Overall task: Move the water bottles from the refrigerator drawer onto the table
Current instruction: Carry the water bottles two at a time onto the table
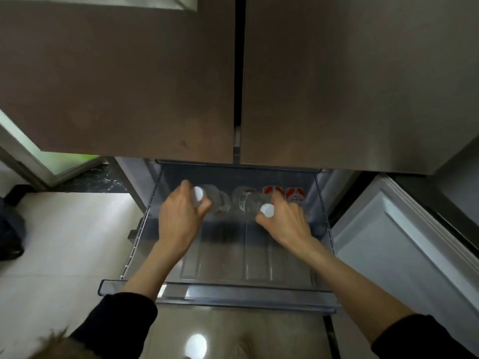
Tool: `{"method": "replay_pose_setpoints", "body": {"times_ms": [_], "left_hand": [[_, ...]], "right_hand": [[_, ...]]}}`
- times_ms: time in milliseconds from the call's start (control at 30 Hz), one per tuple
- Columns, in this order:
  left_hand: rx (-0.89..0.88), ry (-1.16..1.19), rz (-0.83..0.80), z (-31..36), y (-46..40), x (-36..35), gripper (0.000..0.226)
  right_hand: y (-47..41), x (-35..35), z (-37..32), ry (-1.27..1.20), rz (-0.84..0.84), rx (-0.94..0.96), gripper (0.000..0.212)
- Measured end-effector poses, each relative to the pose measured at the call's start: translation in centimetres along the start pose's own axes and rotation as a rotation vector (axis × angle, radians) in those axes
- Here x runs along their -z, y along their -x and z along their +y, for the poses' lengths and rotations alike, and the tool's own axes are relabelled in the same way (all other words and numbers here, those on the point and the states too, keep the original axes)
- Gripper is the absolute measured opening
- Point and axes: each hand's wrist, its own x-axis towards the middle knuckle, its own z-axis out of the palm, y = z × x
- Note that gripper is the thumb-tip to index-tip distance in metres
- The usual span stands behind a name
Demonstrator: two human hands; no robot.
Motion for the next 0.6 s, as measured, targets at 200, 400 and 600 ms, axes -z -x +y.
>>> {"method": "replay_pose_setpoints", "body": {"times_ms": [200, 400, 600], "left_hand": [[-0.109, -0.095, -0.051, -0.6, 3.0, 4.8, 0.034], [-0.126, -0.018, 0.087, -1.2, 4.4, 9.3, 0.03], [-0.107, 0.207, 0.417, -2.7, 8.1, 20.2, 0.024]], "right_hand": [[1.9, 0.8, -3.9, -0.113, 0.112, 0.121, 0.029], [4.5, 2.8, -7.3, -0.233, 0.227, 0.308, 0.023], [10.8, 5.1, -16.3, -0.352, 0.393, 0.624, 0.021]]}}
